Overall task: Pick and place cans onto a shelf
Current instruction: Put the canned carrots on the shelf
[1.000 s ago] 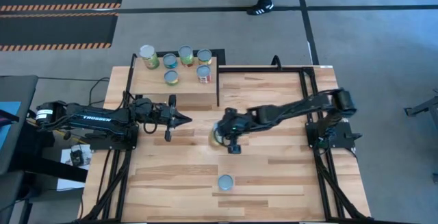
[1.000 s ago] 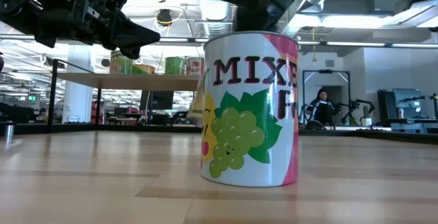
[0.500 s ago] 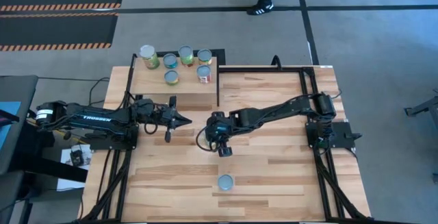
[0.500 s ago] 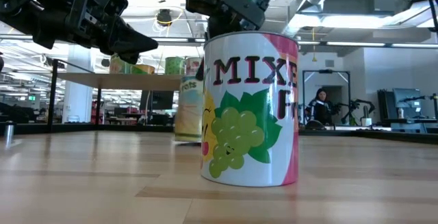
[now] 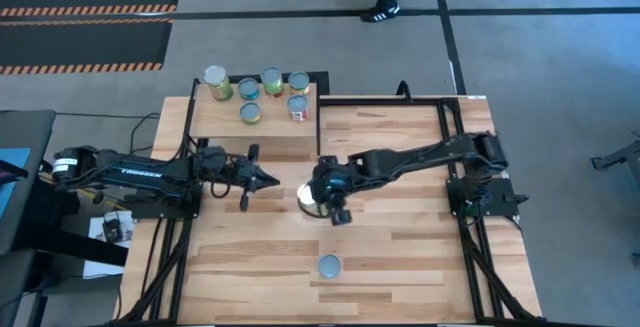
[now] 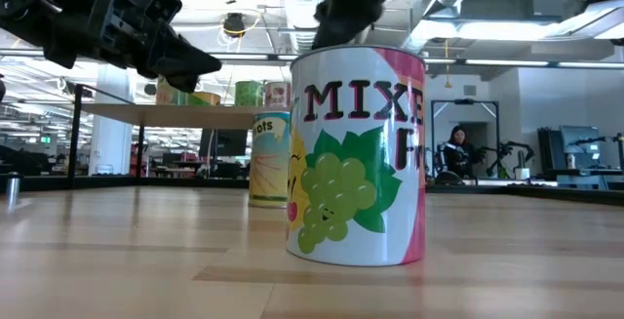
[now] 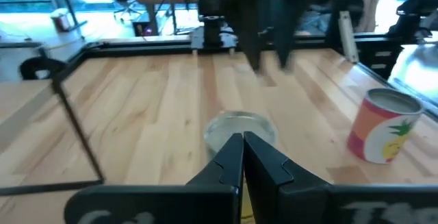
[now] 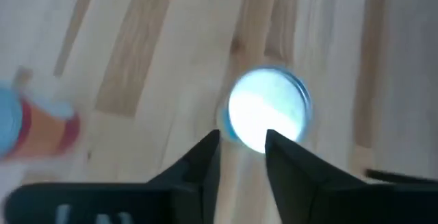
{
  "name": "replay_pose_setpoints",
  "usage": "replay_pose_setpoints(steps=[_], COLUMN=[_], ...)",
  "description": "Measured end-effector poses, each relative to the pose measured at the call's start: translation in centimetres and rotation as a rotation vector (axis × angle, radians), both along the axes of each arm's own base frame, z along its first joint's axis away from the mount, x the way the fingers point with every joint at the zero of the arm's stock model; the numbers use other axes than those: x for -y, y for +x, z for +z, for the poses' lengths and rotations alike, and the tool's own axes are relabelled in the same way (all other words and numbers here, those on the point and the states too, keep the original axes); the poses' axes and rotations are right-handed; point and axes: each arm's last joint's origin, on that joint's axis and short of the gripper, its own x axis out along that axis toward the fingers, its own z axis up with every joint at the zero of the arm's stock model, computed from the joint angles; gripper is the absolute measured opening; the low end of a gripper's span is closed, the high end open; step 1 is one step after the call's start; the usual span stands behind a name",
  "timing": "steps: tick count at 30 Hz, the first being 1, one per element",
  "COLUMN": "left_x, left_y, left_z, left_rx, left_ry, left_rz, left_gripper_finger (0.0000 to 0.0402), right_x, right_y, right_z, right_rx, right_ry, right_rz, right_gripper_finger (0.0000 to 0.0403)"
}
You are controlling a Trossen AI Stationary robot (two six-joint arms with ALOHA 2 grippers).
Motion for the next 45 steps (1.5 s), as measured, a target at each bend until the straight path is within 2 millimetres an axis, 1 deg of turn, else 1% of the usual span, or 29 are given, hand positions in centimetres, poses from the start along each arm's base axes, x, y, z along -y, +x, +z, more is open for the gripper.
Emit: replay_pose_setpoints(steps=[2, 3, 6, 7, 13, 17, 20, 22, 26, 28, 35, 39, 45], left_x=[0.4, 0.5, 1.1, 1.2, 1.8, 2.2, 2.6, 3.0, 3.7, 4.0, 5.1, 5.3, 5.0], left_y=[0.2, 0.3, 0.8, 0.9, 2.4, 3.9, 5.1, 5.9, 7.6, 8.1, 10.4, 11.0, 10.9], left_z=[0.3, 0.5, 1.0, 1.2, 2.2, 2.9, 2.8, 2.8, 2.9, 2.6, 1.9, 1.5, 1.3], left_rx=[0.005, 0.007, -0.001, -0.012, -0.083, -0.139, -0.203, -0.239, -0.298, -0.343, -0.417, -0.465, -0.502], left_ry=[0.003, 0.004, 0.016, 0.023, 0.060, 0.061, 0.072, 0.078, 0.088, 0.103, 0.188, 0.238, 0.274], left_rz=[-0.013, -0.022, -0.033, -0.037, -0.037, -0.062, -0.089, -0.108, -0.141, -0.153, -0.152, -0.116, -0.049], left_gripper_finger=[0.0000, 0.0000, 0.0000, 0.0000, 0.0000, 0.0000, 0.0000, 0.0002, 0.0018, 0.0032, 0.0086, 0.0105, 0.0103], right_x=[-0.1, 0.0, 0.9, 1.3, 3.8, 5.2, 5.9, 6.2, 6.7, 6.8, 6.3, 6.0, 6.1], right_y=[-1.1, -1.7, -3.6, -4.2, -8.7, -11.5, -13.0, -14.0, -14.9, -15.2, -15.2, -15.2, -15.1], right_z=[1.0, 0.9, -0.1, -0.5, -3.8, -4.9, -5.7, -6.3, -7.0, -7.2, -7.8, -7.8, -7.7], right_rx=[-0.020, -0.024, 0.001, 0.038, 0.265, 0.453, 0.576, 0.616, 0.651, 0.661, 0.650, 0.647, 0.653], right_ry=[-0.042, -0.055, -0.043, -0.026, 0.019, 0.039, 0.036, 0.034, 0.025, 0.024, 0.022, 0.023, 0.012], right_rz=[0.021, 0.027, 0.029, 0.027, -0.069, -0.137, -0.164, -0.173, -0.197, -0.199, -0.177, -0.162, -0.158], right_gripper_finger=[0.0115, 0.0096, 0.0026, 0.0014, 0.0017, 0.0006, 0.0012, 0.0014, 0.0009, 0.0007, 0.0013, 0.0012, 0.0011])
